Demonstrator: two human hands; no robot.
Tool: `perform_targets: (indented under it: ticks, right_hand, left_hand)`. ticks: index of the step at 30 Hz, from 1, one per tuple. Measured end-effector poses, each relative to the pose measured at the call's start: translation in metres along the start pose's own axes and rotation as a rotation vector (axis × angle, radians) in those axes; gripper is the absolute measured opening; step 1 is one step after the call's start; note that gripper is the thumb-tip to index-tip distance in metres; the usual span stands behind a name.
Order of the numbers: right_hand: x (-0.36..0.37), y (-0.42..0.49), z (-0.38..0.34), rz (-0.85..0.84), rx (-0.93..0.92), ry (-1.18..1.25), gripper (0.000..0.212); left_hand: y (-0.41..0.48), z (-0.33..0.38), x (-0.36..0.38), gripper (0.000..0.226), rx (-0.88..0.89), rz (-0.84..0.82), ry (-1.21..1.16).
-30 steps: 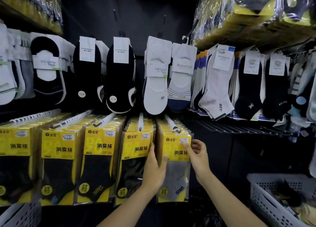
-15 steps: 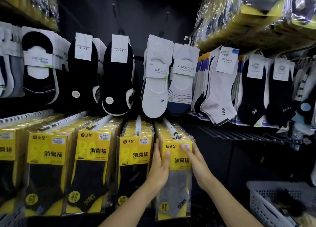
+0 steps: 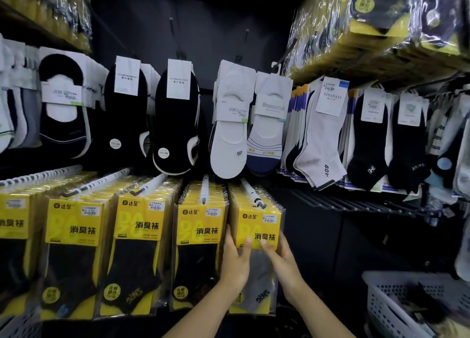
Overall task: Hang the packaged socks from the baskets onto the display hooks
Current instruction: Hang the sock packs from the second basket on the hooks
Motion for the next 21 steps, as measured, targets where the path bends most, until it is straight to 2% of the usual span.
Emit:
perform_targets:
  ticks: [4,7,9,11,13,16,21]
  right_hand:
    - [-0.009,-0.023,-0.014,0.191,-0.054,-0.077,0.055]
    - [-0.016,-0.046,-0.033,0.351,-0.214,-0.222,0.043]
    - [-0.004,-0.057,-0.047,0.306,-0.29,-0.228,0.032]
    - [0.021,-0.06,-0.054,0.168,-0.263,-0.199,0.03]
    - [0.051,-0.059,-0.054,0.024,-0.199,-0.172,0.035]
    - [0.09,-0.054,-0.044,-0.096,-0.084,-0.109,0.052]
    - [0.117,-0.035,-0.031,-0.021,0.007,-0.075,0.068]
  left_hand:
    - [-0.035,0.009,-0.005,0.07,0.059,0.019,0.015]
    - [-0.063,0.025,-0.031,0.05,0.2,0.05,0.032]
    - [-0.069,0.035,-0.064,0.042,0.271,0.188,0.057]
    - [-0.064,0.038,-0.098,0.045,0.288,0.357,0.07]
    - [-0.052,0.032,-0.122,0.053,0.236,0.424,0.096]
    - [-0.031,0.02,-0.136,0.061,0.152,0.326,0.195]
    - [-0.01,0.008,-0.134,0.064,0.109,0.16,0.229]
Point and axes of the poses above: each hand's wrist, its own y-axis towards the middle knuckle, its own x-axis out of the palm, z = x × y, the point moved 5 cm from there along y, towards the middle knuckle
